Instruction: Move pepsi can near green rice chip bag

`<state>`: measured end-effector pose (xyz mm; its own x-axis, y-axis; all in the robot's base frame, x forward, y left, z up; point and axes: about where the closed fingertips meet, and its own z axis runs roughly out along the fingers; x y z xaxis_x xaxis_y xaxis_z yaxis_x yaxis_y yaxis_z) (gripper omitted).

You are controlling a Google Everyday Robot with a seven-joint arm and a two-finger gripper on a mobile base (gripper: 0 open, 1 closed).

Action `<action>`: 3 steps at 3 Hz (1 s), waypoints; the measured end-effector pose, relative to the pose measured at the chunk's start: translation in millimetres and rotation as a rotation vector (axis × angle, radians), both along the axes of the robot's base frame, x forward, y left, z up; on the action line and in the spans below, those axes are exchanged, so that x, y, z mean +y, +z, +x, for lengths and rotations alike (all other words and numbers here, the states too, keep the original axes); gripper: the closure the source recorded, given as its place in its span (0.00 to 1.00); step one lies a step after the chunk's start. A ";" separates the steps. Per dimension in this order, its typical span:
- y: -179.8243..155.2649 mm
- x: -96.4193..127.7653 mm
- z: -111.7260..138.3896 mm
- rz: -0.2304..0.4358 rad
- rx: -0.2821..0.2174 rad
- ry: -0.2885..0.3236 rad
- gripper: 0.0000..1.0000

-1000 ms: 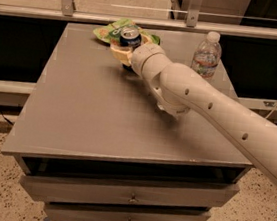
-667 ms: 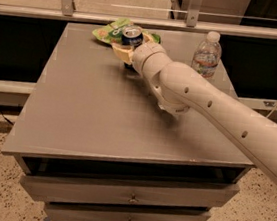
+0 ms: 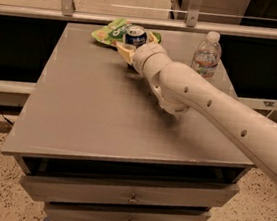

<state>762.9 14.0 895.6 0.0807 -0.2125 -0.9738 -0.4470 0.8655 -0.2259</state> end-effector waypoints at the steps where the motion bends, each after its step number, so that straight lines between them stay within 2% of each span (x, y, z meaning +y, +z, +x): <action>1: -1.3 0.8 0.9 0.004 0.001 0.007 0.00; 2: -1.2 4.0 -6.4 0.002 0.002 0.029 0.00; 3: 3.8 7.8 -27.5 -0.014 0.004 0.073 0.00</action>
Offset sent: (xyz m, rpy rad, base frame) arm -0.0214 0.0066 -0.0017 -0.0025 0.0038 0.0698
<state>735.4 21.8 899.4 0.0926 -0.2197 -0.9712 -0.5096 0.8275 -0.2358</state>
